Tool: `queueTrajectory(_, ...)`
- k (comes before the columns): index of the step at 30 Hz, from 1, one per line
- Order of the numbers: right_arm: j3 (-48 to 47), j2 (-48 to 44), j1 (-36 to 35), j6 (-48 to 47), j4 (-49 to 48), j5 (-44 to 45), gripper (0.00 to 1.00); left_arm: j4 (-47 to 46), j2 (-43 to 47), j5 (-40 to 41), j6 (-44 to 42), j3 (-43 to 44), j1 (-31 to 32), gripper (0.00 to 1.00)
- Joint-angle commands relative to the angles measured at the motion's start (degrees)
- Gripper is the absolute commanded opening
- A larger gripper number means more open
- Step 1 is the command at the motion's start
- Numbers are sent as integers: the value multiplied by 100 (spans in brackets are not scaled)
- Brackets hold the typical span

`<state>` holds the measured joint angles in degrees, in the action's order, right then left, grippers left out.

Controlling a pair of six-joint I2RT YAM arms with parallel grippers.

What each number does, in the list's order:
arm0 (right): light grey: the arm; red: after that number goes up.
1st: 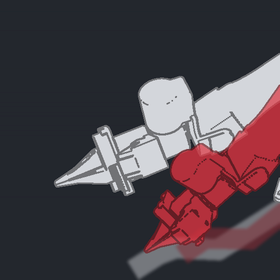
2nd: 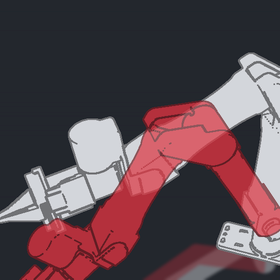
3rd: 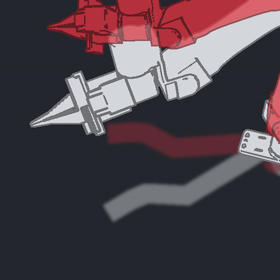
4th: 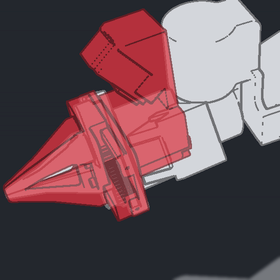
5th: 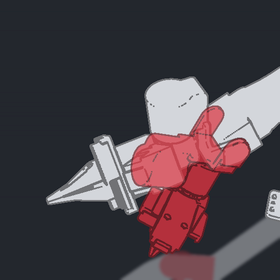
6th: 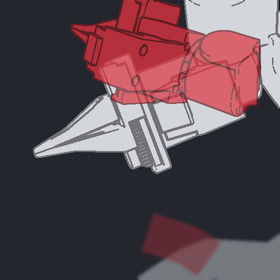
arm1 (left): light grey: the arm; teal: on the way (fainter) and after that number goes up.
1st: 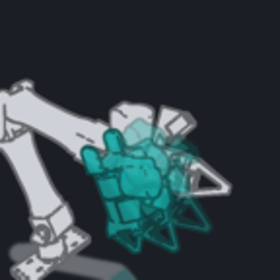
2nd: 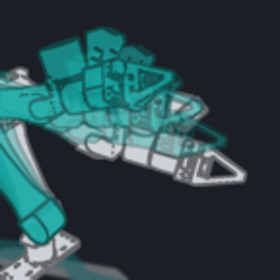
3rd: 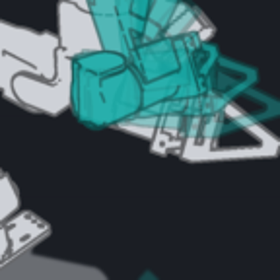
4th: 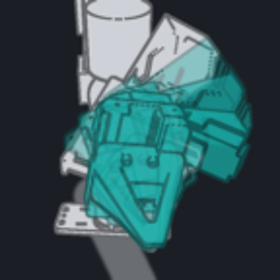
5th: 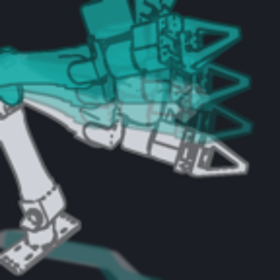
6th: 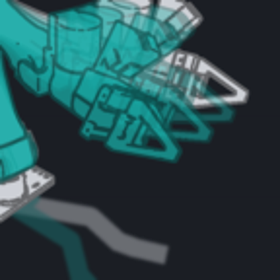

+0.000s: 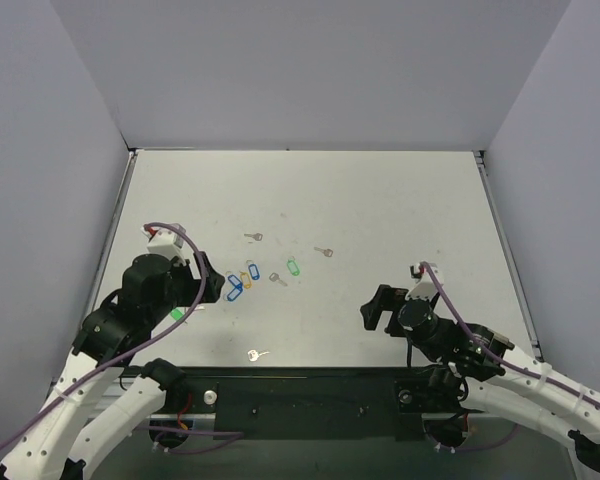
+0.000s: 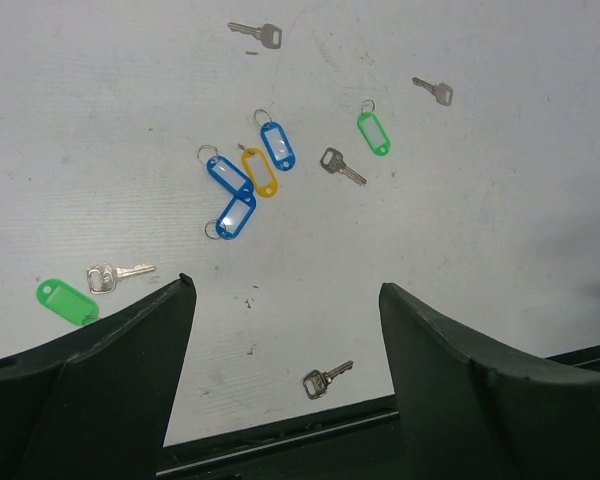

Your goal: Remove the keys from the keyring

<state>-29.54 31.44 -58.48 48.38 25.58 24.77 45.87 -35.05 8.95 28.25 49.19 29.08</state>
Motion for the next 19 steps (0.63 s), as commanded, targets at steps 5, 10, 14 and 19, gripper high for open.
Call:
queueTrajectory(5,159,-59,21,277,-317,107,94,-245,156,265,40,3,-43,84)
queueTrajectory(10,343,-7,21,374,-510,36,94,-227,200,327,75,12,-43,84)
queueTrajectory(14,449,-59,21,365,-712,-86,93,-219,182,318,75,-6,-43,84)
queueTrajectory(19,476,-15,3,207,-915,-210,95,-227,130,283,58,3,-43,84)
